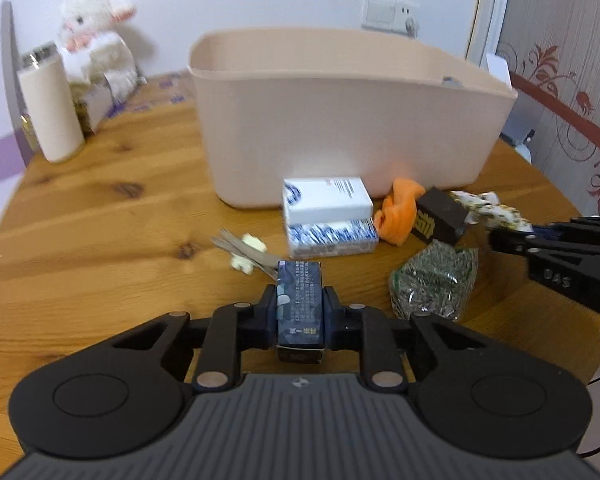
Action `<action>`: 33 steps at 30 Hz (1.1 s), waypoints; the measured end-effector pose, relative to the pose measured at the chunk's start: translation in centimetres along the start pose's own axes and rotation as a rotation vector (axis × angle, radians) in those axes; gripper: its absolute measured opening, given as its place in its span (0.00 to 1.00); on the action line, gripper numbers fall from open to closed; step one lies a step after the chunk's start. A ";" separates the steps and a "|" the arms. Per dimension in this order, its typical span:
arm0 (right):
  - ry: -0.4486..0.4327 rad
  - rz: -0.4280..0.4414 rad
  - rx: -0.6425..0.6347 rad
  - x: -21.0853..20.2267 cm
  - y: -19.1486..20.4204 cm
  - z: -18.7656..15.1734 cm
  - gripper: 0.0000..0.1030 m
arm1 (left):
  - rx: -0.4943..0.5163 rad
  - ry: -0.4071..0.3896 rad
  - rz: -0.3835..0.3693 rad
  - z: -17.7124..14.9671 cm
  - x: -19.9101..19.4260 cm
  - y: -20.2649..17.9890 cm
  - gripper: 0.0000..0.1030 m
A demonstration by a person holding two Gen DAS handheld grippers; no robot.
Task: Organize objects
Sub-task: 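Carry both items over the basket and open both tools to drop them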
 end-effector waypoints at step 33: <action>-0.157 -0.049 -0.070 2.2 -0.5 13.7 0.11 | 0.093 -0.080 0.117 15.9 7.0 -1.7 0.24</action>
Point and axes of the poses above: each gripper's, at about its wrist camera, not at the fingertips, and x roughly the way its jaws point, y to its left, z to its top, the point moved 1 cm from there along x, roughly the way its jaws point, and after that the axes turned 2 degrees about y, right-handed, at the moved point
